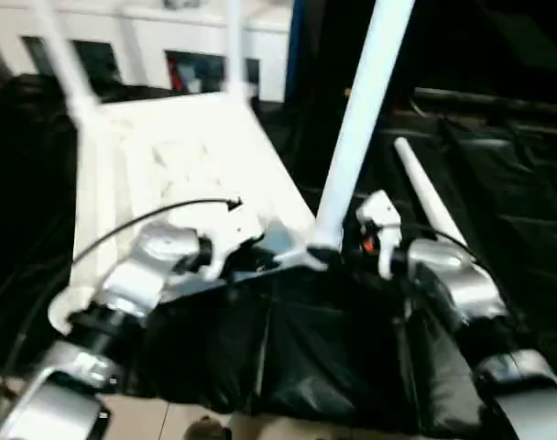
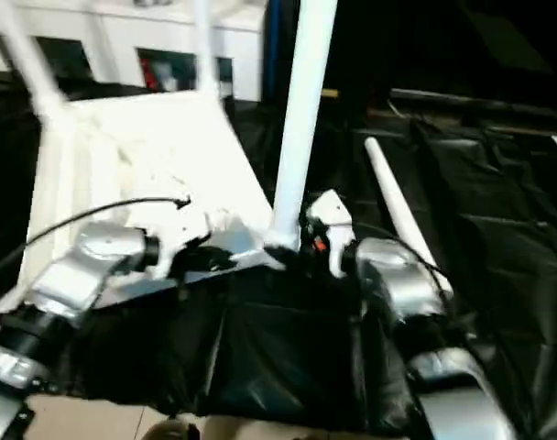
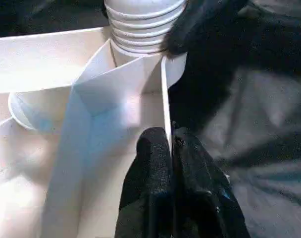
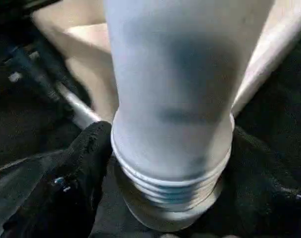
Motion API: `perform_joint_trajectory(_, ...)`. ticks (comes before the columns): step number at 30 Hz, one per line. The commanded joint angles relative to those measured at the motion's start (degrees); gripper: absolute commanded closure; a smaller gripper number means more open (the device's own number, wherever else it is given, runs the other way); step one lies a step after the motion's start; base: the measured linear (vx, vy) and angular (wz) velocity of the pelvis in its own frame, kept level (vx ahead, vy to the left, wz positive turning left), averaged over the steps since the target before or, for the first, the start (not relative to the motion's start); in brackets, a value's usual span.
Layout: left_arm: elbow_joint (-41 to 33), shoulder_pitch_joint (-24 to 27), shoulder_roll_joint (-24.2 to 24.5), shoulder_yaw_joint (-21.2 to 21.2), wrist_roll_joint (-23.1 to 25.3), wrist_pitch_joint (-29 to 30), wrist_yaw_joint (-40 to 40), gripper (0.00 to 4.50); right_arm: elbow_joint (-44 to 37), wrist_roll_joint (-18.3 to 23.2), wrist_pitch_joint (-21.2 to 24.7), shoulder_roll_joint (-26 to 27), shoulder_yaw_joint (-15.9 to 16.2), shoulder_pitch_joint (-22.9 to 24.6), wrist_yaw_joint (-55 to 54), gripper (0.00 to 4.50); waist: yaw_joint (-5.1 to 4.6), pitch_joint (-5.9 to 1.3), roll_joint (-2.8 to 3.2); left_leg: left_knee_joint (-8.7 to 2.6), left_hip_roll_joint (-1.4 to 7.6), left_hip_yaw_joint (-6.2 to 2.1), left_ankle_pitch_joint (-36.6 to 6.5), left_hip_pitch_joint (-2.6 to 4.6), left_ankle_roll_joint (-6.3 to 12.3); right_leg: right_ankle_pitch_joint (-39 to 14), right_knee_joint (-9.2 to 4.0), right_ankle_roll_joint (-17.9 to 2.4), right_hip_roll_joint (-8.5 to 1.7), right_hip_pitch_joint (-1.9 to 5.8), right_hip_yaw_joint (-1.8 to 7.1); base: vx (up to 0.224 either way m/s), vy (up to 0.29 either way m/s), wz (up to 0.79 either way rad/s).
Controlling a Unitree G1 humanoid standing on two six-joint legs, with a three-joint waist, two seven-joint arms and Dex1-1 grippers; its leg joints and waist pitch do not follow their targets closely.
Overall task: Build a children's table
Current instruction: Insert table leg to table base
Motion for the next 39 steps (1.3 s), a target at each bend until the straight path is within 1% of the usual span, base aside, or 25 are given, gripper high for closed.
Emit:
perform_joint_trajectory(1, -2.14, -1.83, -0.70, -1.07, -1.72, -3.57, -2.79, 4.50, -2.57, 0.30, 0.61, -0.50, 1.35, 0.97, 2.18, 0.98, -0.28, -4.48, 0.69, -3.42, 2.60, -0.43, -10.01, 1.27, 1.44, -4.95, -3.29, -12.68, -4.86, 3.02, 2.90, 0.000, 0.000, 0.00)
perform_joint_trajectory(6, -1.20, -1.73, -0.06, -1.61, -0.89, -5.23, -4.00, 4.50, -4.54, 0.14, 0.49, -0.37, 2.06, 2.26, 2.35, 0.98, -0.31, -4.44, 0.59, -3.50, 2.55, -0.57, -10.73, 1.12, 0.79, -6.59, -3.37, -12.23, -5.01, 3.08, 2.96, 0.000, 0.000, 0.00)
perform_joint_trajectory(11, -0.09, -1.72, -0.08, -1.68, -0.30, -6.56, -4.57, 4.50, -6.09, 0.35, 1.55, 0.00, 2.54, 3.16, 3.27, 0.98, -0.35, -4.52, 0.45, -3.40, 2.46, -0.59, -9.82, 0.97, 0.95, -6.27, -3.31, -11.90, -4.98, 3.19, 2.94, 0.000, 0.000, 0.00)
perform_joint_trajectory(12, -0.03, -1.68, -0.05, -1.70, -0.24, -6.65, -4.59, 4.50, -6.14, 0.28, 1.66, -0.04, 2.76, 3.27, 3.52, 0.98, -0.38, -4.56, 0.49, -3.38, 2.48, -0.60, -9.66, 0.99, 1.00, -5.96, -3.25, -12.02, -4.99, 3.20, 2.94, 0.000, 0.000, 0.00)
perform_joint_trajectory(13, 0.12, -1.70, -0.05, -1.72, -0.21, -6.81, -4.63, 4.50, -6.24, 0.21, 1.74, -0.08, 2.88, 3.36, 3.65, 1.25, -0.45, -4.55, 0.36, -3.35, 2.49, -0.59, -9.40, 0.97, 1.18, -5.63, -3.17, -12.18, -4.97, 3.18, 2.91, 0.000, 0.000, 0.00)
perform_joint_trajectory(15, 0.51, -1.69, 0.07, -1.77, -0.21, -7.24, -4.74, 4.50, -6.60, 0.28, 2.10, -0.29, 3.16, 3.78, 3.95, 1.31, -0.44, -4.52, 0.48, -3.35, 2.54, -0.58, -9.77, 1.06, 1.14, -6.16, -3.24, -12.29, -5.02, 3.10, 2.91, 0.000, 0.000, 0.00)
perform_joint_trajectory(16, 0.51, -1.69, 0.07, -1.77, -0.21, -7.24, -4.74, 4.50, -6.60, 0.28, 2.10, -0.29, 3.16, 3.78, 3.95, 1.37, -0.41, -4.49, 0.40, -3.35, 2.53, -0.55, -9.81, 1.04, 1.14, -6.30, -3.25, -12.25, -5.04, 3.11, 2.92, 0.000, 0.000, 0.00)
perform_joint_trajectory(18, 0.73, -1.49, 0.33, -1.73, -0.15, -7.59, -4.87, 4.50, -6.87, 0.28, 2.45, -0.41, 3.25, 4.20, 4.19, 1.61, -0.35, -4.55, 0.39, -3.32, 2.55, -0.57, -9.64, 1.07, 1.15, -6.11, -3.16, -12.19, -5.02, 3.09, 2.93, 0.000, 0.000, 0.00)
perform_joint_trajectory(21, 0.97, -1.36, 0.36, -1.60, -0.02, -7.80, -4.97, 4.50, -7.04, 0.24, 2.65, -0.38, 3.20, 4.52, 4.26, 1.72, -0.29, -4.49, 0.46, -3.32, 2.55, -0.54, -10.05, 1.08, 1.06, -6.64, -3.26, -12.22, -5.08, 3.07, 2.94, 0.000, 0.000, 0.00)
perform_joint_trajectory(27, 1.60, -0.83, -0.07, -0.77, 0.23, -7.99, -3.54, 4.50, -5.87, 0.84, 2.39, 0.86, 2.04, 5.78, 2.74, 1.75, -0.23, -4.53, 0.37, -3.28, 2.50, -0.58, -10.03, 0.99, 0.97, -6.99, -3.24, -12.00, -5.12, 3.12, 2.95, 0.000, 0.000, 0.00)
perform_joint_trajectory(29, 1.66, -0.80, -0.14, -0.66, 0.24, -7.99, -3.25, 4.50, -5.73, 0.93, 2.40, 1.03, 1.93, 5.93, 2.55, 1.75, -0.22, -4.54, 0.40, -3.28, 2.53, -0.59, -9.91, 0.99, 1.02, -6.71, -3.23, -12.06, -5.14, 3.09, 2.94, 0.000, 0.000, 0.00)
perform_joint_trajectory(30, 1.74, -0.69, -0.35, -0.36, 0.30, -7.92, -2.43, 4.50, -5.27, 0.87, 2.15, 1.50, 1.73, 6.25, 1.77, 1.75, -0.19, -4.57, 0.60, -3.27, 2.52, -0.65, -9.92, 0.98, 0.95, -6.55, -3.16, -12.12, -5.14, 3.11, 2.91, 0.000, 0.000, 0.00)
perform_joint_trajectory(31, 1.74, -0.69, -0.35, -0.36, 0.30, -7.92, -2.43, 4.50, -5.27, 0.87, 2.15, 1.50, 1.73, 6.25, 1.77, 1.75, -0.25, -4.55, 0.54, -3.32, 2.55, -0.63, -10.08, 0.99, 0.90, -6.64, -3.22, -12.11, -5.11, 3.07, 2.92, 0.000, 0.000, 0.00)
perform_joint_trajectory(32, 1.85, -0.47, -0.82, 0.24, 0.27, -7.43, -1.00, 4.50, -4.34, 0.74, 1.71, 2.55, 1.13, 6.71, -0.28, 1.75, -0.27, -4.54, 0.52, -3.32, 2.55, -0.64, -10.35, 1.01, 0.76, -6.78, -3.24, -12.14, -5.13, 3.07, 2.92, 0.000, 0.000, 0.00)
perform_joint_trajectory(33, 1.92, -0.35, -1.42, 0.78, 0.29, -6.77, 0.61, 4.50, -3.00, 0.45, 1.11, 3.78, 0.22, 6.62, -3.23, 1.75, -0.29, -4.49, 0.78, -3.37, 2.56, -0.71, -11.07, 1.04, 0.41, -7.41, -3.32, -12.26, -5.23, 2.96, 2.92, 0.000, 0.000, 0.00)
perform_joint_trajectory(34, 2.15, -0.37, -2.50, 1.45, 0.59, -5.62, 3.40, 4.50, -0.60, -0.53, 0.01, 5.49, -1.04, 6.03, -8.38, 1.75, -0.55, -4.50, 0.80, -3.45, 2.51, -0.75, -11.79, 1.03, -0.13, -8.12, -3.40, -12.36, -5.29, 2.96, 2.90, 0.000, 0.000, 0.00)
perform_joint_trajectory(35, 2.39, -0.48, -3.21, 1.72, 0.94, -5.18, 5.16, 4.50, 0.84, -0.89, -0.44, 6.41, -1.82, 5.50, -11.23, 1.75, -0.67, -4.45, 0.78, -3.52, 2.52, -0.77, -12.08, 1.09, -0.49, -8.68, -3.50, -12.26, -5.33, 2.96, 2.91, 0.000, 0.000, 0.00)
perform_joint_trajectory(36, 2.67, -0.63, -4.13, 2.04, 1.39, -4.64, 7.41, 4.50, 2.64, -1.33, -0.97, 7.57, -2.83, 4.82, -14.81, 1.75, -0.98, -4.24, 0.78, -3.66, 2.41, -0.85, -13.35, 1.15, -1.22, -11.21, -3.81, -11.81, -5.30, 2.97, 2.88, 0.000, 0.000, 0.00)
perform_joint_trajectory(37, 2.67, -0.63, -4.13, 2.04, 1.39, -4.64, 7.41, 4.50, 2.64, -1.33, -0.97, 7.57, -2.83, 4.82, -14.81, 1.75, -1.10, -4.23, 0.73, -3.71, 2.37, -0.90, -13.76, 1.07, -1.49, -12.55, -3.84, -11.46, -5.41, 3.05, 2.89, 0.000, 0.000, 0.00)
perform_joint_trajectory(38, 2.76, -0.78, -5.68, 2.32, 1.99, -3.29, 10.50, 4.50, 4.97, -1.53, -1.57, 9.10, -4.07, 3.73, -19.23, 1.75, -1.31, -4.22, 0.72, -3.85, 2.31, -1.06, -14.10, 0.90, -1.76, -14.49, -3.96, -10.52, -5.39, 3.28, 2.83, 0.000, 0.000, 0.00)
perform_joint_trajectory(39, 2.79, -0.93, -7.66, 2.56, 2.80, -1.68, 14.43, 4.50, 7.42, -1.67, -2.08, 11.01, -5.42, 2.45, -24.06, 1.75, -1.75, -4.09, 0.89, -3.89, 2.43, -0.99, -15.43, 1.26, -2.09, -15.94, -4.27, -10.47, -5.40, 2.81, 2.94, 0.000, 0.000, 0.00)
